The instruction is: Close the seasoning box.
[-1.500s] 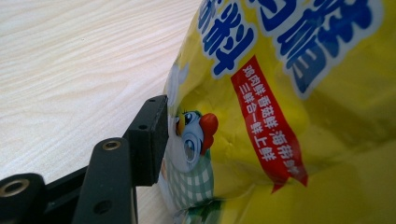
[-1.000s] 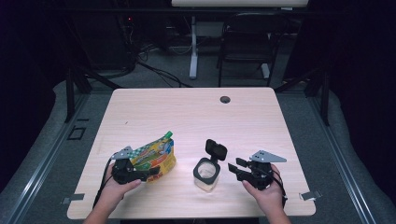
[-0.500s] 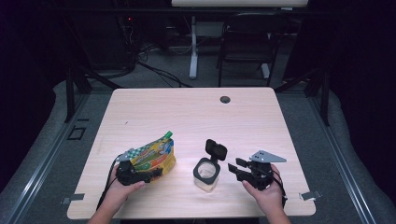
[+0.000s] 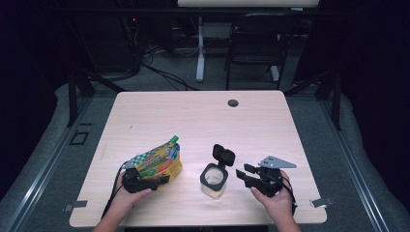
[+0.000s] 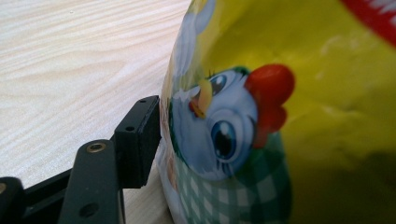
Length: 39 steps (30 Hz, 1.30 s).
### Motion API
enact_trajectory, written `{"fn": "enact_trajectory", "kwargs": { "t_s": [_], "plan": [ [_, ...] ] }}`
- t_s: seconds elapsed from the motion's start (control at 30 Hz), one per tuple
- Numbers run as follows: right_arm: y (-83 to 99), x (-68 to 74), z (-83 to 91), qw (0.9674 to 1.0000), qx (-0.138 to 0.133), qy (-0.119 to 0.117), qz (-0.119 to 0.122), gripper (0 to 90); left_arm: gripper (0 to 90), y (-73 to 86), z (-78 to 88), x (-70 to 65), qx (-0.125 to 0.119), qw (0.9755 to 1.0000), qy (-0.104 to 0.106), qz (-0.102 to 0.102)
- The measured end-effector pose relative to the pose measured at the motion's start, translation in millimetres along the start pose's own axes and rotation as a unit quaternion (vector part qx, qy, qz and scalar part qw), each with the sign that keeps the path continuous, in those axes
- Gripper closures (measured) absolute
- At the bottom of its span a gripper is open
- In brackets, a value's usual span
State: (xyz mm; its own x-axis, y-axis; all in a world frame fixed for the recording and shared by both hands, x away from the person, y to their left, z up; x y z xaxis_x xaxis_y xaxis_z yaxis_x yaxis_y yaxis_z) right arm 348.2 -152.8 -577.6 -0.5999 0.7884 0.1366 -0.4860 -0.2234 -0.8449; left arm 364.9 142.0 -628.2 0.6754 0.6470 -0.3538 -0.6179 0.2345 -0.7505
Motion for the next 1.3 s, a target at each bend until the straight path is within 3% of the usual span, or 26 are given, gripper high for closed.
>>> {"fn": "enact_trajectory", "kwargs": {
  "t_s": [0.2,0.43,1.03,1.3],
  "plan": [
    [0.3,0.2,-0.1,1.0000,0.001,0.000,0.000,56.4,38.4,3.2,-2.1,0.7,0.006,1.0000,-0.005,-0.005],
    [0.4,0.4,-0.6,1.0000,0.001,0.000,0.002,56.3,38.2,3.4,-4.7,0.7,-0.005,0.9998,-0.011,-0.019],
    [0.4,0.5,-0.5,1.0000,0.001,0.000,0.002,56.3,36.1,10.1,-12.4,4.5,-0.002,0.9996,-0.018,-0.020],
    [0.3,0.7,-0.4,1.0000,0.000,-0.001,0.002,56.3,39.7,9.3,-13.2,3.6,-0.006,0.9995,-0.022,-0.024]
  ]
}}
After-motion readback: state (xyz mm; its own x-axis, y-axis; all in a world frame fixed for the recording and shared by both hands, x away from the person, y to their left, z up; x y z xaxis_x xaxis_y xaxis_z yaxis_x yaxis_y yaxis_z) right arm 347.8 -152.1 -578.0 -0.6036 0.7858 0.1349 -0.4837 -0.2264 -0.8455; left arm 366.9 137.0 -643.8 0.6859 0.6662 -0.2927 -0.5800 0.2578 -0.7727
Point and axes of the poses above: each handheld gripper's, and its own axes: z roughly backward along the jaws, y roughly out of its underside, x roughly to its left, the point moved 10 cm from there along -z, roughly forward along the jaws, and after that the axes turned 5 degrees about z, right-handed, at the moved point
